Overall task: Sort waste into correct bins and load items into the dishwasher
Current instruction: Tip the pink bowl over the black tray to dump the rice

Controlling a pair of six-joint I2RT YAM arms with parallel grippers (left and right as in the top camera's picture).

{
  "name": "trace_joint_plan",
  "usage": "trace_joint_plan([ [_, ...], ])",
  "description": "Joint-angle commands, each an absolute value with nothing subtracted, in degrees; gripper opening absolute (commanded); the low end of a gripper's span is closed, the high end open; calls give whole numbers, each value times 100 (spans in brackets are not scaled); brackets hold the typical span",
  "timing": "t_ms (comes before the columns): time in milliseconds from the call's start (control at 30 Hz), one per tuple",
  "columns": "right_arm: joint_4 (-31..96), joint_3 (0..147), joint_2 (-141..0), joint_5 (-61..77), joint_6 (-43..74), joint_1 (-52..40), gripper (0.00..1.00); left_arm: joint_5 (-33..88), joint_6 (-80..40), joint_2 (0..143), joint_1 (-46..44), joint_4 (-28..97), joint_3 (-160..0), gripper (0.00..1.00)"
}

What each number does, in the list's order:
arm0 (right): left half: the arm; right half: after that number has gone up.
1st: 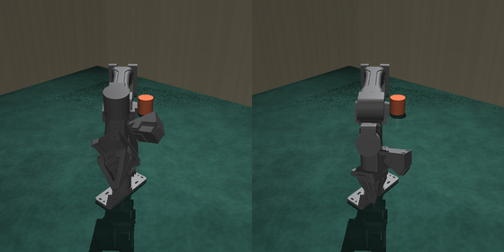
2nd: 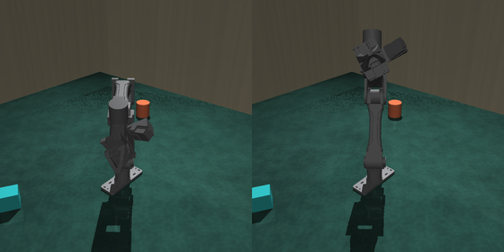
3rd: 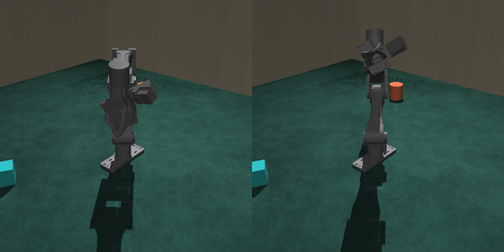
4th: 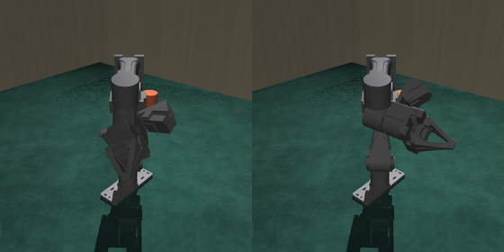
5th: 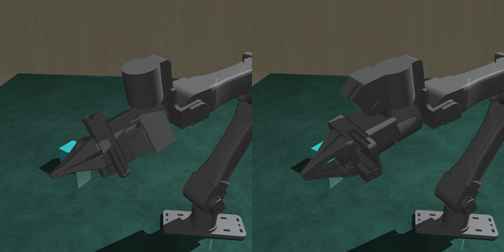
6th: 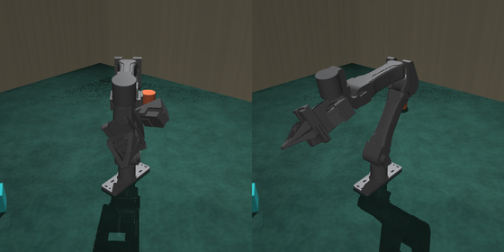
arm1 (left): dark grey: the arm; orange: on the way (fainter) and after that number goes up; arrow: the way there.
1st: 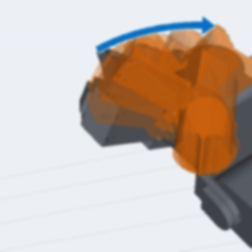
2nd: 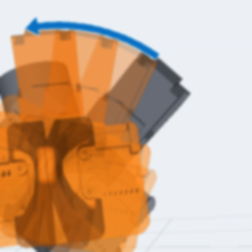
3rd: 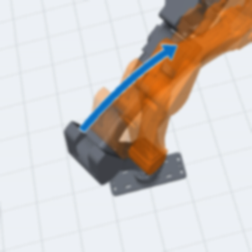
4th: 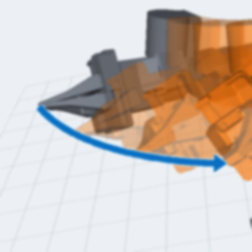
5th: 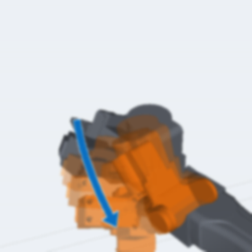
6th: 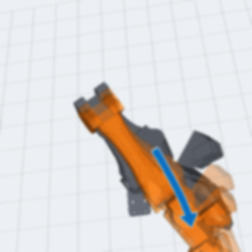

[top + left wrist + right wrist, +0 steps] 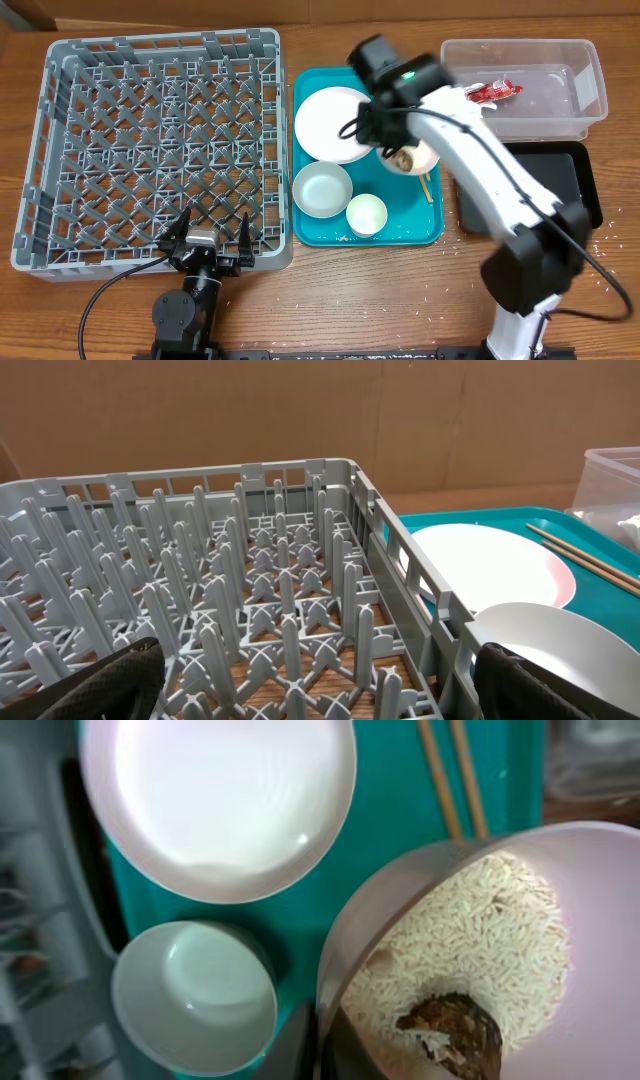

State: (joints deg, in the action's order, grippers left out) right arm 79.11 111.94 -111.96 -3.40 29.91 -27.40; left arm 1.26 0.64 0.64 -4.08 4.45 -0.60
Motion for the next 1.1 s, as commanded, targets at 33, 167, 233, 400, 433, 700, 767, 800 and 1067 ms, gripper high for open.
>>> trace_joint_plan([
  [33,8169,11454,-10433,183,2346,-2036,4,108,174,54,-373,438,-27,100],
  [167,8626,11445,-10121,923,1551,-1035,4,108,174,54,-373,438,-27,100],
  [233,8825,11443,-10066,1337,1107,-558,4,108,174,54,-373,440,-27,100],
  [400,9032,11098,-10062,2875,-285,631,4,108,174,54,-373,438,-27,100],
  [433,9026,10954,-10064,3124,-484,823,4,108,174,54,-373,438,-27,100],
  [700,8171,9249,-10073,5140,-1538,2091,4,108,174,54,-373,438,-27,100],
  [767,7808,8777,-10077,5516,-1640,2314,4,108,174,54,-373,438,-27,100],
  [800,7620,8560,-10079,5704,-1667,2401,4,108,174,54,-373,438,-27,100],
  [1067,6073,6936,-10232,7146,-1671,2950,4,108,174,54,-373,438,-27,100],
])
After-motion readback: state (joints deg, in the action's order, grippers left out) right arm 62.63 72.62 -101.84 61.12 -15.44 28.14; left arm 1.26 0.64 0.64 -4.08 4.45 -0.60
